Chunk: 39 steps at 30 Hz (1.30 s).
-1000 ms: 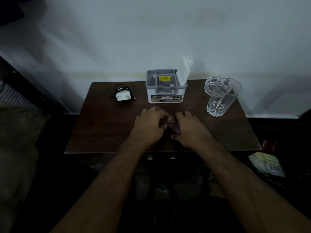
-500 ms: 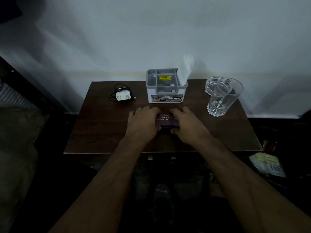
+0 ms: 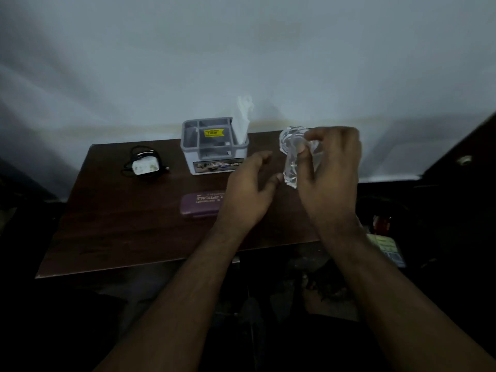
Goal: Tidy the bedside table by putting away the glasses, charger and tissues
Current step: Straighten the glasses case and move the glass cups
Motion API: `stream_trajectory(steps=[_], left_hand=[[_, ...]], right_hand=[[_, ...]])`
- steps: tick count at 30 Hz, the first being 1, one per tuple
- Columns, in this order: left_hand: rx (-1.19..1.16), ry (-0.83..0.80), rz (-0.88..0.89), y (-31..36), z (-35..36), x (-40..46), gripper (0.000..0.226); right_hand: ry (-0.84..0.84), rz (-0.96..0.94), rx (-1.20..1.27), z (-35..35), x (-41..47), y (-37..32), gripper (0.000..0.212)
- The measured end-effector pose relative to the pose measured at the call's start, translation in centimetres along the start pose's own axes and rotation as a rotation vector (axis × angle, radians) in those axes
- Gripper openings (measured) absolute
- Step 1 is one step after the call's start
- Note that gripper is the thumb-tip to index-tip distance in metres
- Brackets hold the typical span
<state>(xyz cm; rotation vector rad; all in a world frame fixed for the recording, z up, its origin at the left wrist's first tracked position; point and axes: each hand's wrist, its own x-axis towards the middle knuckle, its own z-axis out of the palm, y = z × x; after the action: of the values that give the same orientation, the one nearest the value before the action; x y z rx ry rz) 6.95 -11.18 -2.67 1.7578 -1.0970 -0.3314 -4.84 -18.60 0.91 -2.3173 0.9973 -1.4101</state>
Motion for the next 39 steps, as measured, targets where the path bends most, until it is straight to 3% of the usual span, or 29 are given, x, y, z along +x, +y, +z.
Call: stream_trajectory(steps=[4,7,9,11,14,18,21,24,28,39], left_hand=[[-0.196,0.069,-0.051,0.7,3.0,1.0,0.043],[-0.358,0.116,-0.129,1.2,4.4,1.5,0.026],[-0.553,0.083,-0.193,1.7,5.0,1.7,0.040],[-0.658,0.054,-0.224,1.9,5.5,2.1,0.058],[-0.719,0.090,-0.256,2.0,5.9,2.5,0.078],[-0.776,0.098,-0.111,2.4,5.5,3.1,0.102],[-0.848,0.026,-0.060,2.6,4.8,4.8,0.103],[-0.820,-0.015,-0.119,2.1,5.3,6.3,0.094],[-0.854,-0.064,-0.162,2.1,6.6,7.4,0.085],[-0.948,-0.027,-0.254,0.7,7.5,9.8,0.084]], right_hand=[[0.074,0.171,0.050,-0.2,1.0,3.1,0.048],[-0.171,0.411,0.152,0.3,1.0,5.1,0.093],[-0.395,0.516,0.213,0.8,0.7,6.1,0.110],[-0.496,0.478,0.215,1.6,0.5,6.9,0.099],[-0.446,0.451,0.164,2.2,0.9,7.1,0.069],[-0.385,0.417,0.122,1.5,2.3,7.0,0.067],[-0.272,0.366,0.183,1.9,4.1,6.8,0.070],[-0.168,0.408,0.216,3.9,5.9,7.4,0.082],[-0.085,0.461,0.308,6.1,6.7,8.2,0.083],[-0.268,0.439,0.081,8.2,7.3,10.7,0.084]])
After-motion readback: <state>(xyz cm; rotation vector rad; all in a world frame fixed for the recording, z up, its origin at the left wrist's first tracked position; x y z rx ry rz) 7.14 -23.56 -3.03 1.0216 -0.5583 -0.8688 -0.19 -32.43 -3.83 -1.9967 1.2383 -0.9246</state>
